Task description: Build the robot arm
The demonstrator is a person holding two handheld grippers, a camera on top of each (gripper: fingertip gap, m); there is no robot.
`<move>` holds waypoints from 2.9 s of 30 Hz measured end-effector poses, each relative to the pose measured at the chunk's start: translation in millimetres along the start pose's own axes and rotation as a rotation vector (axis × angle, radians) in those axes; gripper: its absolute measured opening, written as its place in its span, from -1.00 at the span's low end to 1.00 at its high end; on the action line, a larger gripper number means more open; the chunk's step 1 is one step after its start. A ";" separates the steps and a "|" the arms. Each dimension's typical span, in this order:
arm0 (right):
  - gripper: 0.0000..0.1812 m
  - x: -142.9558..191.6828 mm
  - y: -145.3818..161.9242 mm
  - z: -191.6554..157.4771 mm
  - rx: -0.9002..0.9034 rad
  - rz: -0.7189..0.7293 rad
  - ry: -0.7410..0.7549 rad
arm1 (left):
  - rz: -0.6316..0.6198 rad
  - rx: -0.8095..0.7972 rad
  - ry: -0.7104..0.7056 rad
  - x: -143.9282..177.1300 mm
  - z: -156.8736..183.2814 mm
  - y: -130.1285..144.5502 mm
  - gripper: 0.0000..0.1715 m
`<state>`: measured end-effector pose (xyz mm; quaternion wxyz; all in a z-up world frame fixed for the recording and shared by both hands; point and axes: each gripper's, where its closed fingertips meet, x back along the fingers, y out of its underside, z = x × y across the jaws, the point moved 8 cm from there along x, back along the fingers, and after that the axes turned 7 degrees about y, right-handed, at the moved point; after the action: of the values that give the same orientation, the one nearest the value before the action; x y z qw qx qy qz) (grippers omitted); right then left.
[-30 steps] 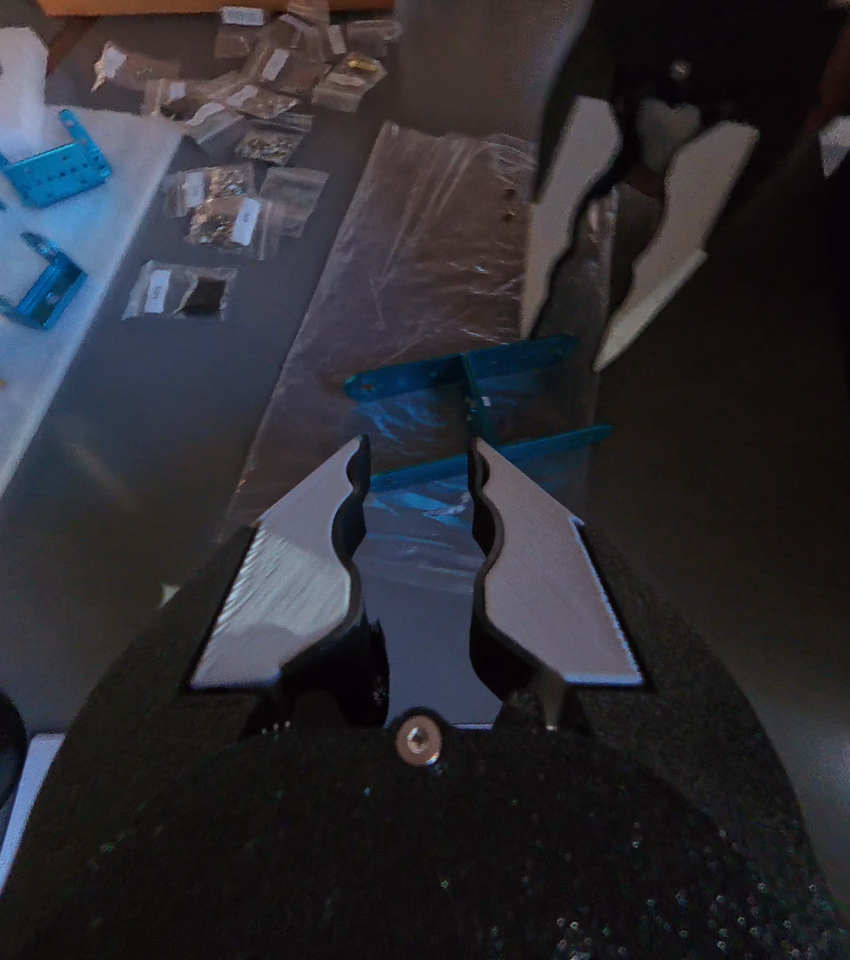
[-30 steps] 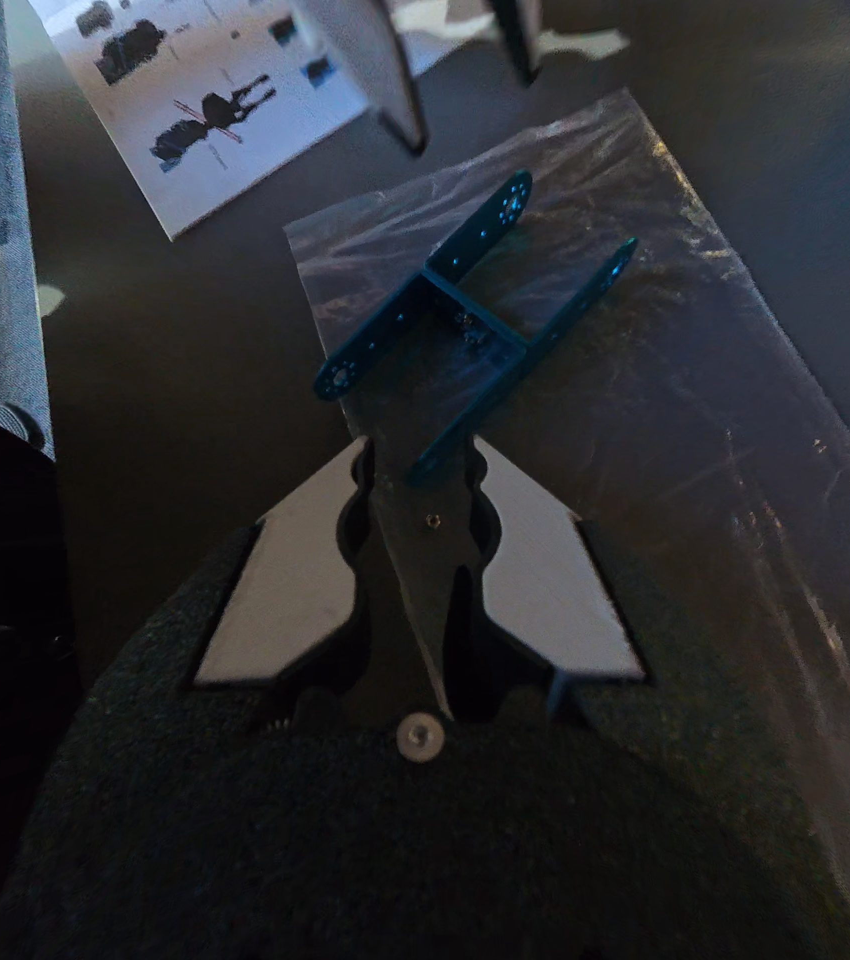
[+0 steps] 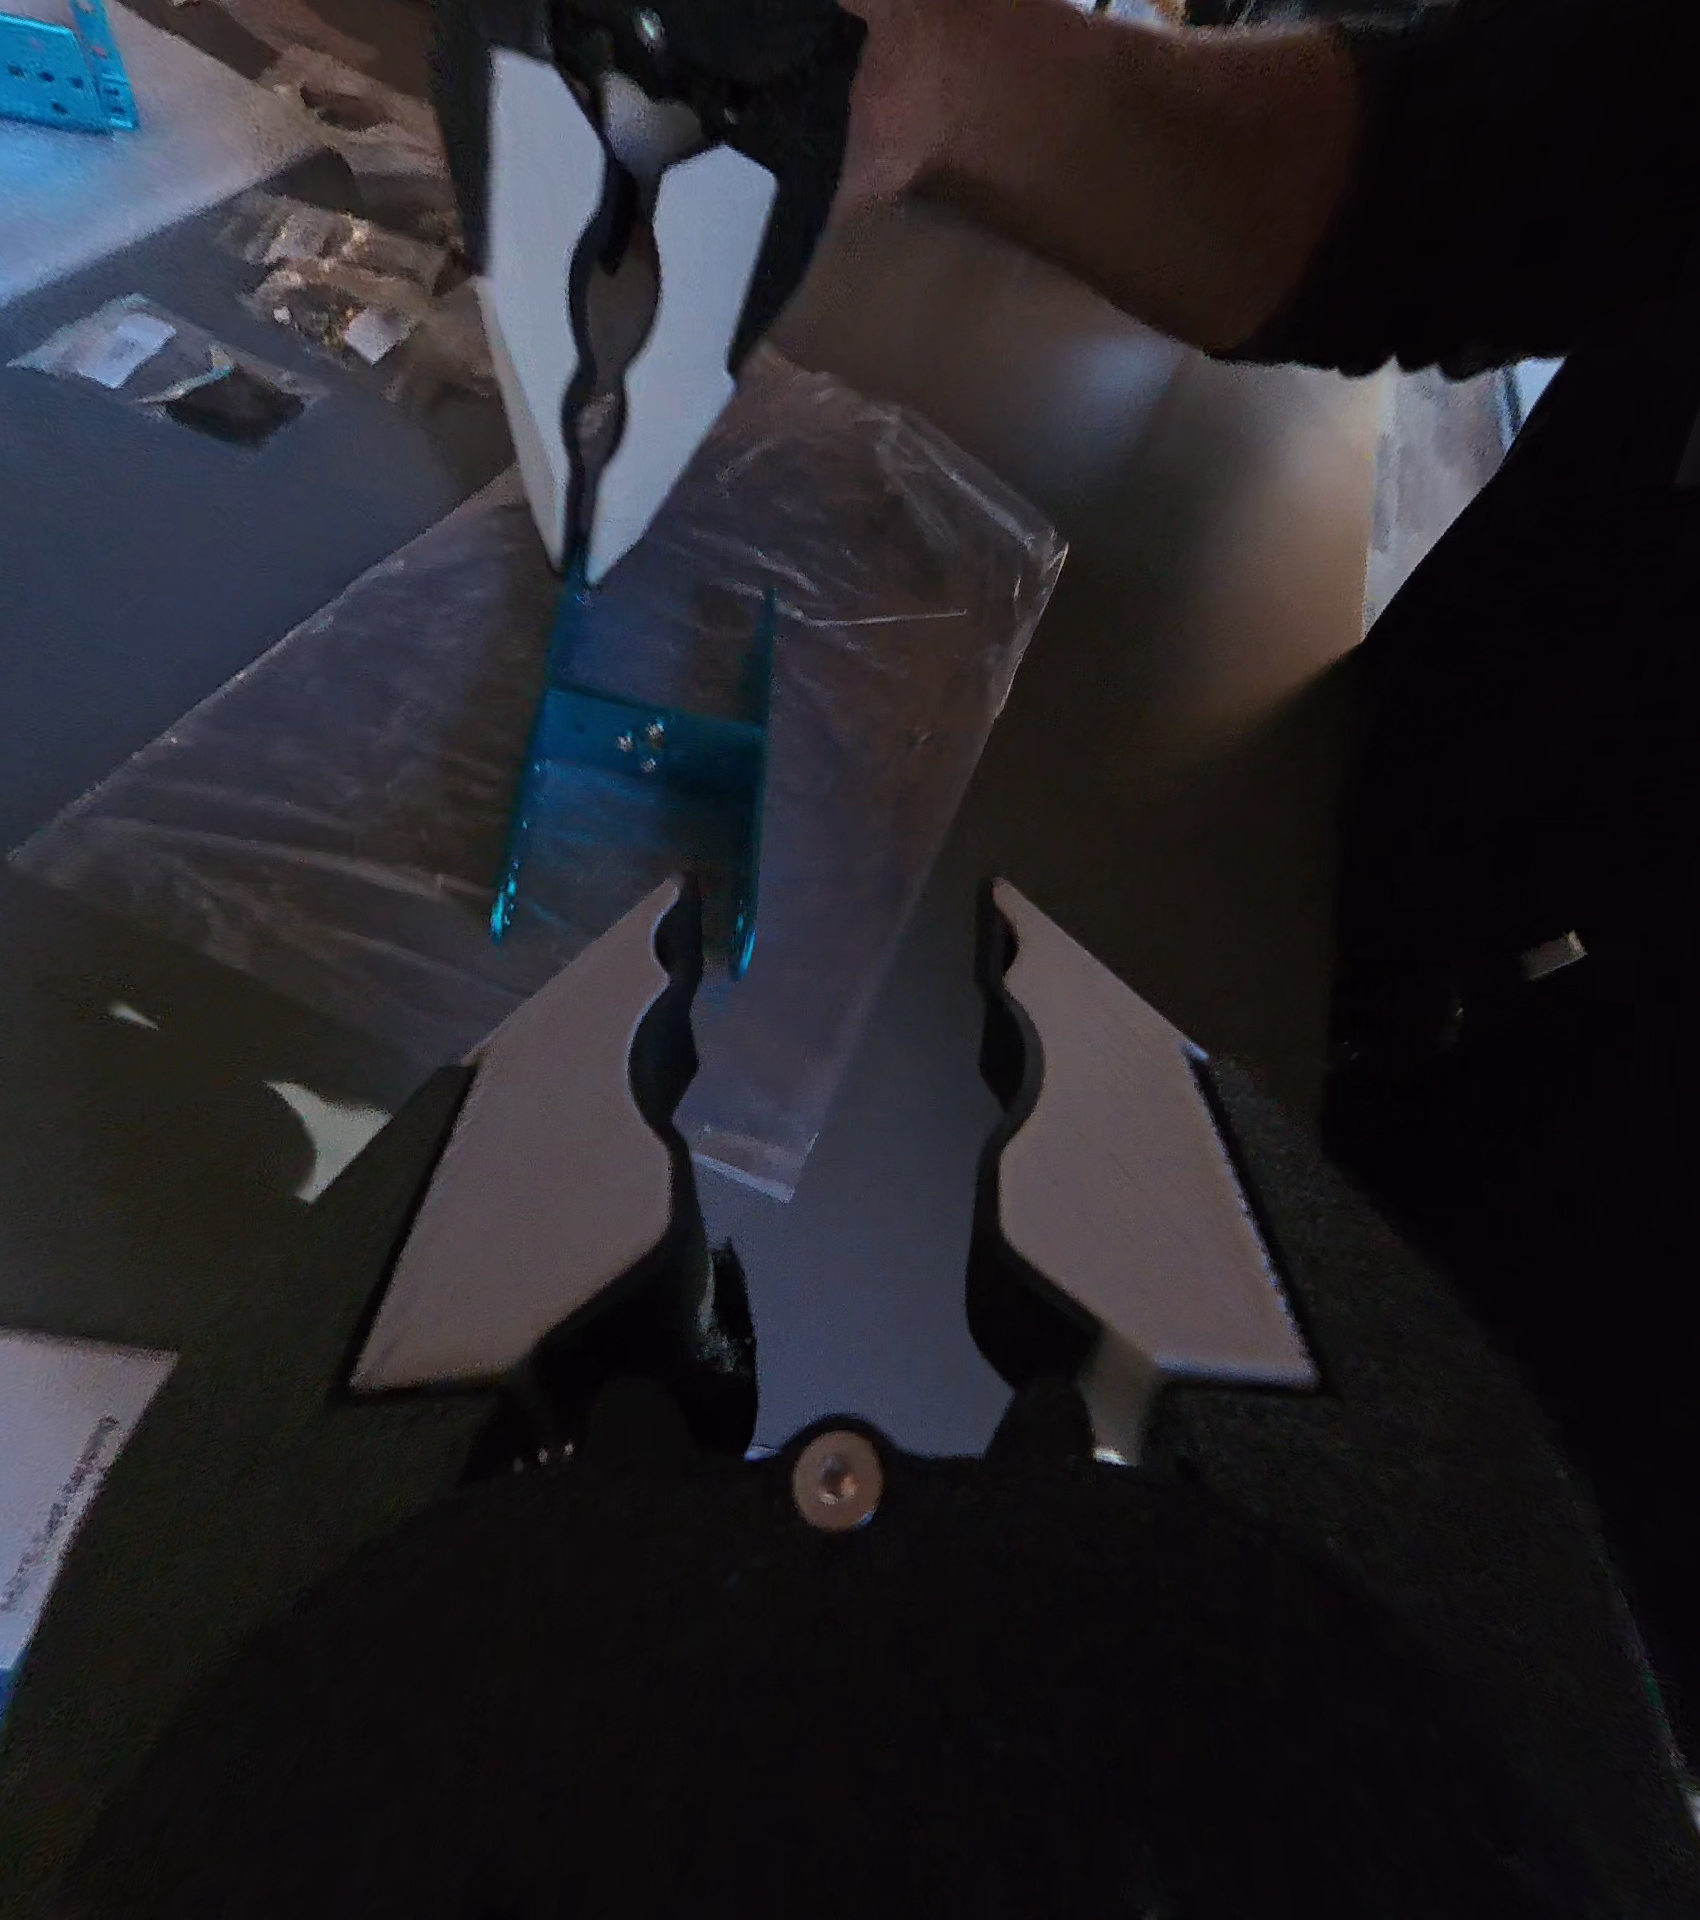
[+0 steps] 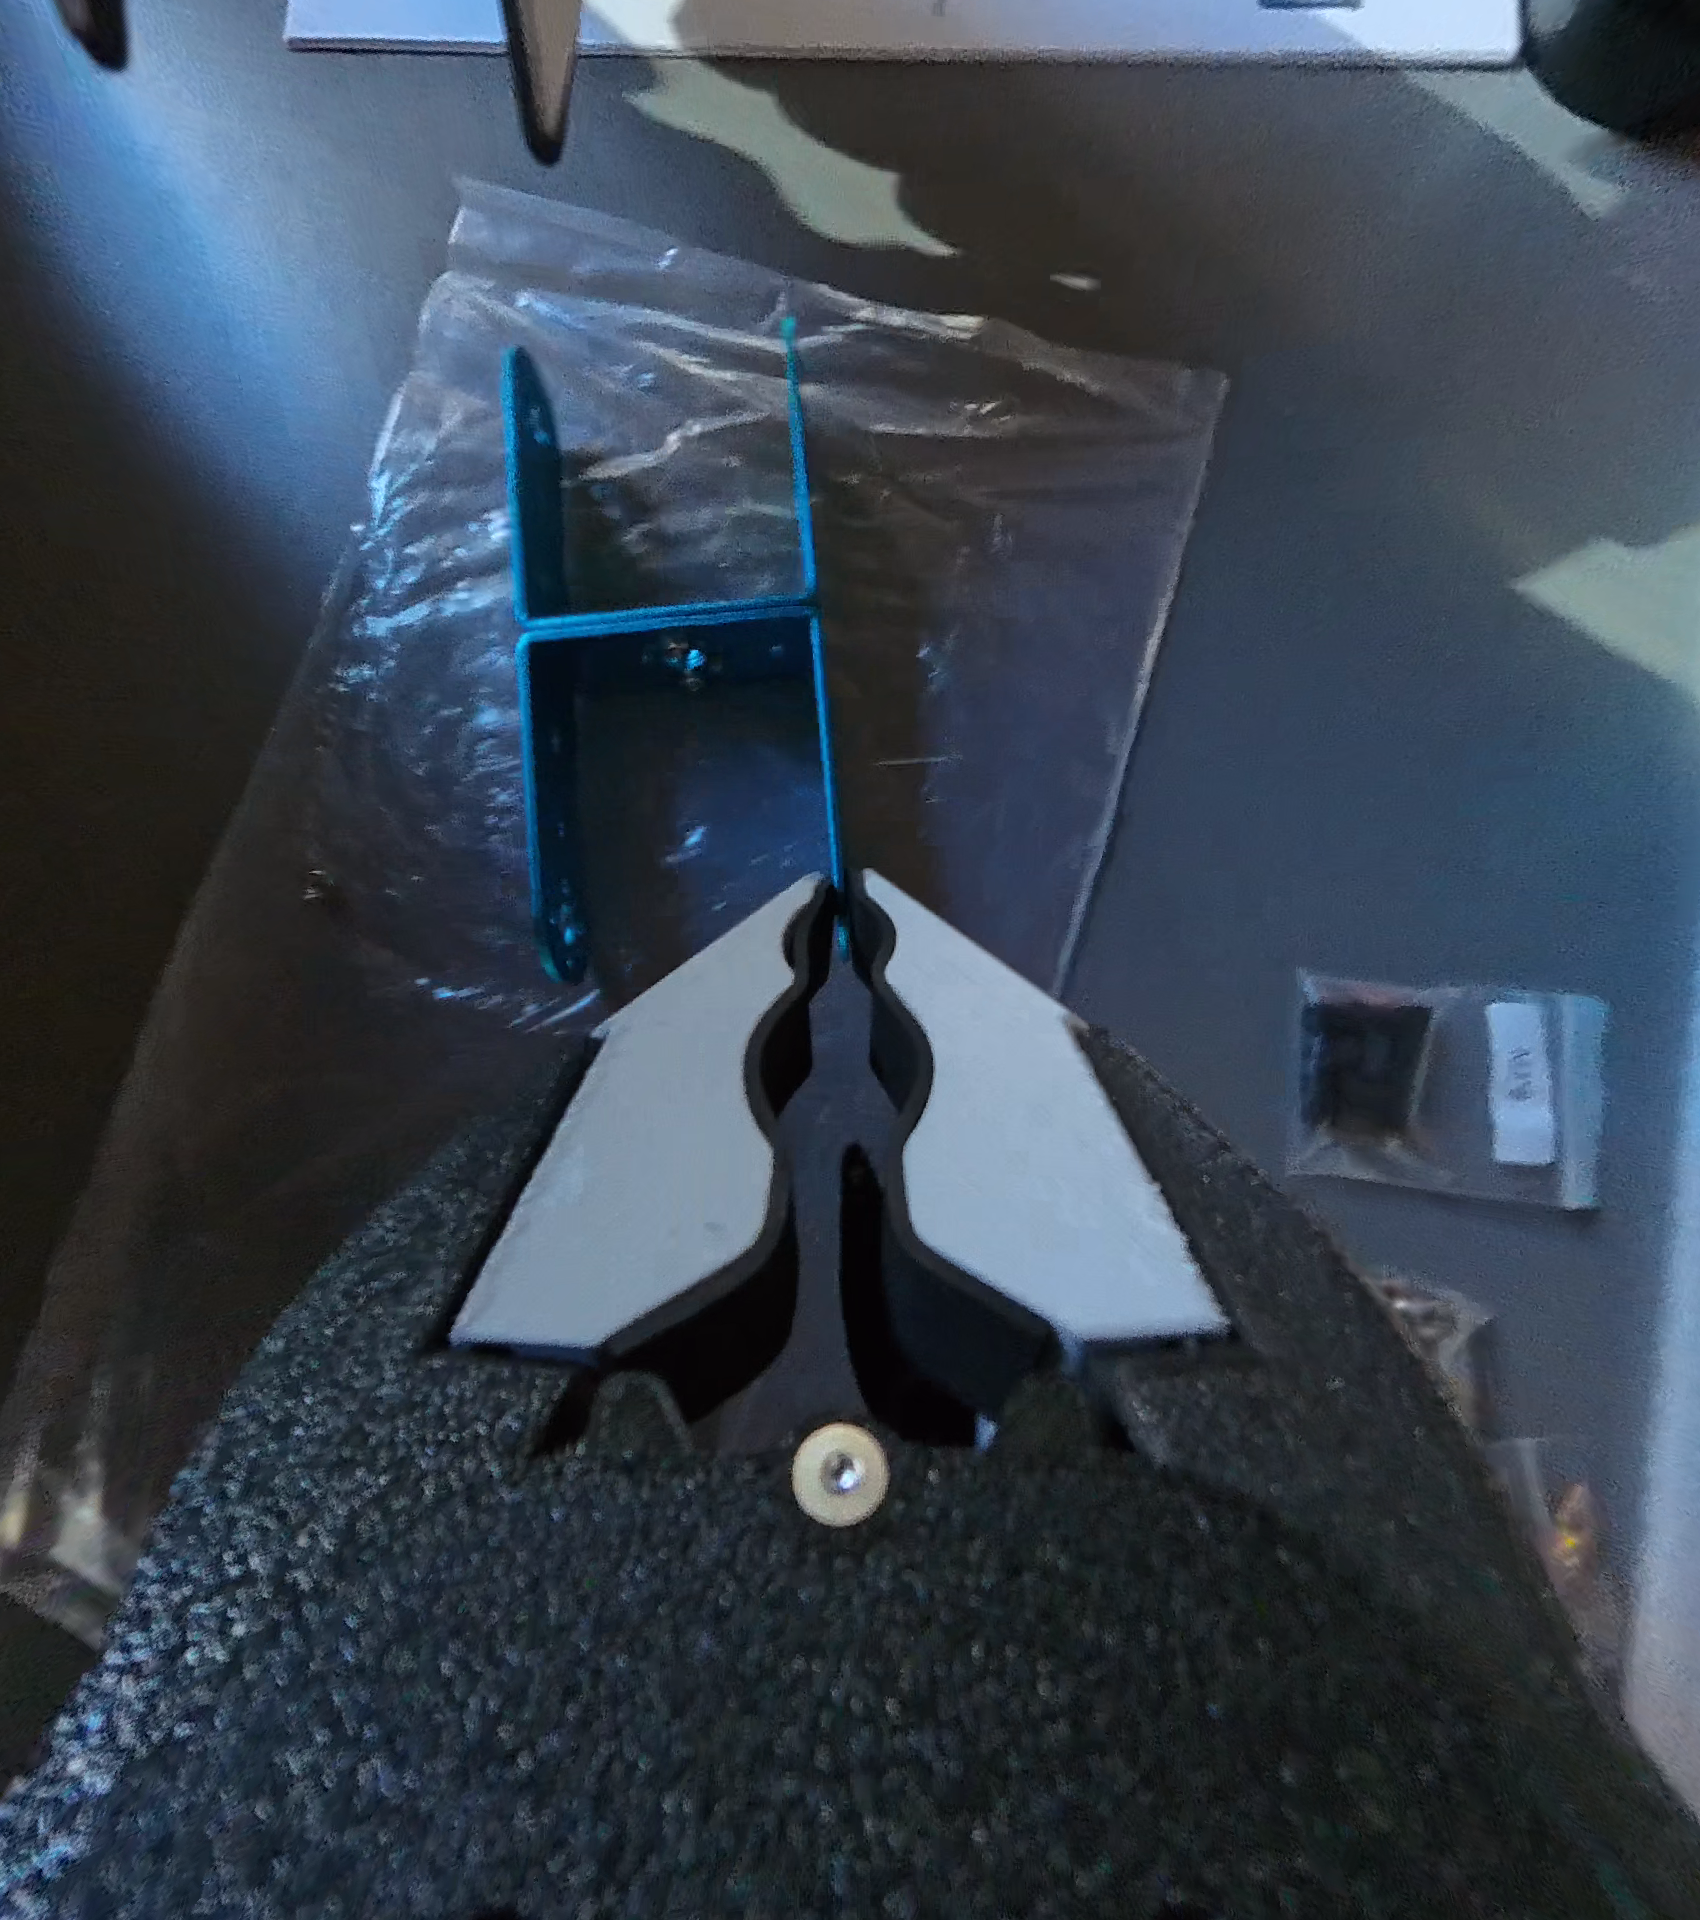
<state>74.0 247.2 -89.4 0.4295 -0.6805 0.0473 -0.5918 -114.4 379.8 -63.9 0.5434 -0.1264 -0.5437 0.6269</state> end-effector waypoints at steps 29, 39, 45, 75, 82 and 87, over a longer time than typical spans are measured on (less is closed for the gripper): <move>-0.84 -7.1 -26.5 -109.6 0.127 -0.487 -0.036 | 0.138 0.042 -0.540 -21.3 87.5 46.5 -0.47; -0.90 -13.7 -35.6 -114.2 0.192 -0.598 -0.034 | 0.128 0.014 -0.589 -12.7 95.9 57.4 -0.47; -0.93 -13.8 -35.9 -114.9 0.210 -0.613 -0.025 | 0.097 0.016 -0.608 -12.8 96.7 66.8 -0.47; -0.95 -10.8 -7.9 -21.0 0.297 0.236 0.057 | -0.125 -0.265 -0.452 -29.9 -33.9 -13.4 -0.79; -0.95 -15.3 -9.9 -21.8 0.292 0.246 0.041 | -0.170 -0.300 -0.245 -40.3 -55.7 -18.1 -0.55; -0.96 -19.6 -13.3 -21.7 0.324 0.247 0.009 | -0.265 -0.369 -0.278 -54.3 -62.0 -12.8 -0.60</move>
<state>43.9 255.3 -97.4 0.6025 -0.5889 0.0367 -0.5375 -40.5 366.7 -100.3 0.5086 -0.0640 -0.7301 0.4520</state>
